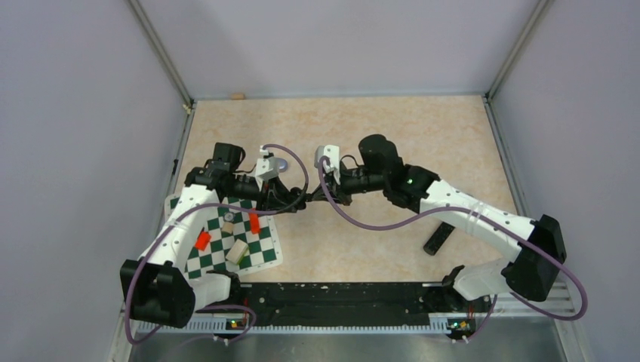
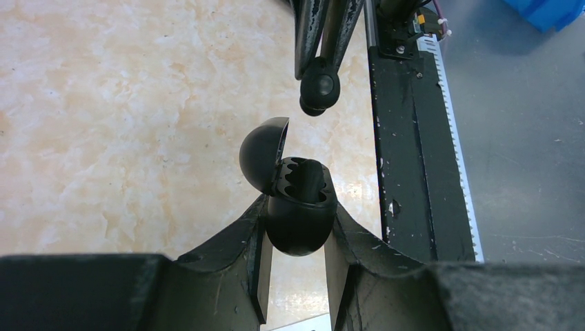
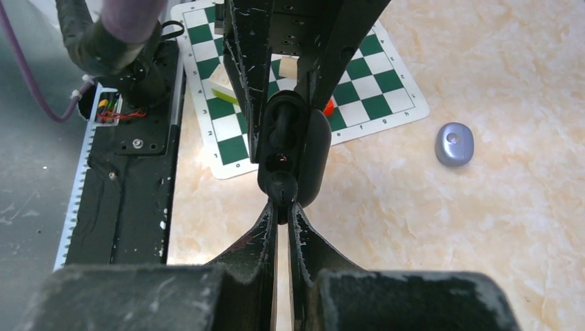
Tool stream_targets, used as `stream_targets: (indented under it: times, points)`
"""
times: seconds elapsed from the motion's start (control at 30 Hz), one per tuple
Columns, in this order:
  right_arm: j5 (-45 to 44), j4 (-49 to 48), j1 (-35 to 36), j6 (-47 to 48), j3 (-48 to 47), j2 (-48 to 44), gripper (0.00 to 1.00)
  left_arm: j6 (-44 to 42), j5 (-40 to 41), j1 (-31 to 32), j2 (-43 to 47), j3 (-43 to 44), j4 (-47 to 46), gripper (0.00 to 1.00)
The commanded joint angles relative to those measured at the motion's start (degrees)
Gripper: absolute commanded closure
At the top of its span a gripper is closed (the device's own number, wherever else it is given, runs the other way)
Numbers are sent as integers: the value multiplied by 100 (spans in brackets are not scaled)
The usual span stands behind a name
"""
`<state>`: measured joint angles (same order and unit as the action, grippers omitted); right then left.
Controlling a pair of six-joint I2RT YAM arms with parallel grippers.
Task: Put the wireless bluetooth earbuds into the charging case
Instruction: Insert the right earbud at the center of the board.
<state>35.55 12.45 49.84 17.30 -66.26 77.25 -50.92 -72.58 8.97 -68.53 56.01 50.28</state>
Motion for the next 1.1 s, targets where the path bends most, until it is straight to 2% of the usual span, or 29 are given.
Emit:
stream_targets:
  times: [0.0, 1.07]
  points:
    - [-318, -377, 174, -78, -7, 60, 100, -41, -143, -41, 75, -15, -108, 100]
    - [-743, -452, 569, 163, 141, 238, 100, -67, -264, -168, 145, -46, -103, 100]
